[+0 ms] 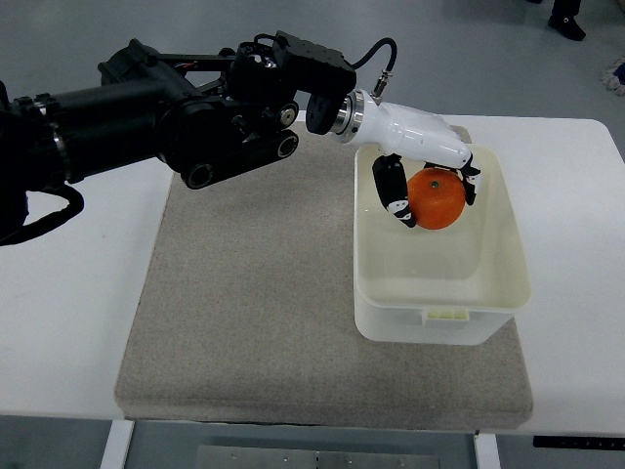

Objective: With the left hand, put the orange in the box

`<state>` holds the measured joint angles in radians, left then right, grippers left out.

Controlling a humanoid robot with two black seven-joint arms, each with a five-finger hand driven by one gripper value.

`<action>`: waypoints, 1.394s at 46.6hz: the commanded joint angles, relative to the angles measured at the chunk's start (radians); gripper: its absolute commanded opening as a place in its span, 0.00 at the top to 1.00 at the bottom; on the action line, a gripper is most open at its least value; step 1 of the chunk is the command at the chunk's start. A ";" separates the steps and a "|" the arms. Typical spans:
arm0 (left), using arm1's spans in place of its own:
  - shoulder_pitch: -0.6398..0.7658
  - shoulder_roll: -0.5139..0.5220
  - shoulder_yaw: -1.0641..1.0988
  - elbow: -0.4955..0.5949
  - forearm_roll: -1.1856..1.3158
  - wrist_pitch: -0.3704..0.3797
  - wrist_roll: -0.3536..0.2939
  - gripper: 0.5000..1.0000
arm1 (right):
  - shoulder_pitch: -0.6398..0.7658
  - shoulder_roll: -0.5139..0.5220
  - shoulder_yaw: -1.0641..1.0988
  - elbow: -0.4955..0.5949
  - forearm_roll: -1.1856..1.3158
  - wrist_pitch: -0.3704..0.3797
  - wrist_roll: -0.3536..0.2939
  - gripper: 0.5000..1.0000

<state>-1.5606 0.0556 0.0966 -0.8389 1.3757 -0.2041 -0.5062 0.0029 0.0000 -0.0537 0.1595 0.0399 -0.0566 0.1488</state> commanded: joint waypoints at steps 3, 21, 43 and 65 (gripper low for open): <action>0.002 0.000 0.000 0.000 0.002 0.000 0.000 1.00 | 0.000 0.000 0.000 0.000 0.000 0.000 0.000 0.15; 0.037 0.001 -0.002 0.000 -0.006 0.006 0.000 0.77 | 0.000 0.000 0.000 0.000 0.000 0.000 0.000 0.15; 0.067 0.004 -0.014 0.009 -0.023 0.009 0.000 0.02 | 0.000 0.000 0.000 0.000 0.000 0.000 0.000 0.15; 0.060 0.010 -0.054 0.066 -0.023 0.009 0.000 0.02 | 0.000 0.000 0.000 0.000 0.000 0.000 -0.001 0.15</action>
<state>-1.4974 0.0636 0.0552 -0.8052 1.3529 -0.1947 -0.5062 0.0031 0.0000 -0.0537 0.1595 0.0400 -0.0569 0.1488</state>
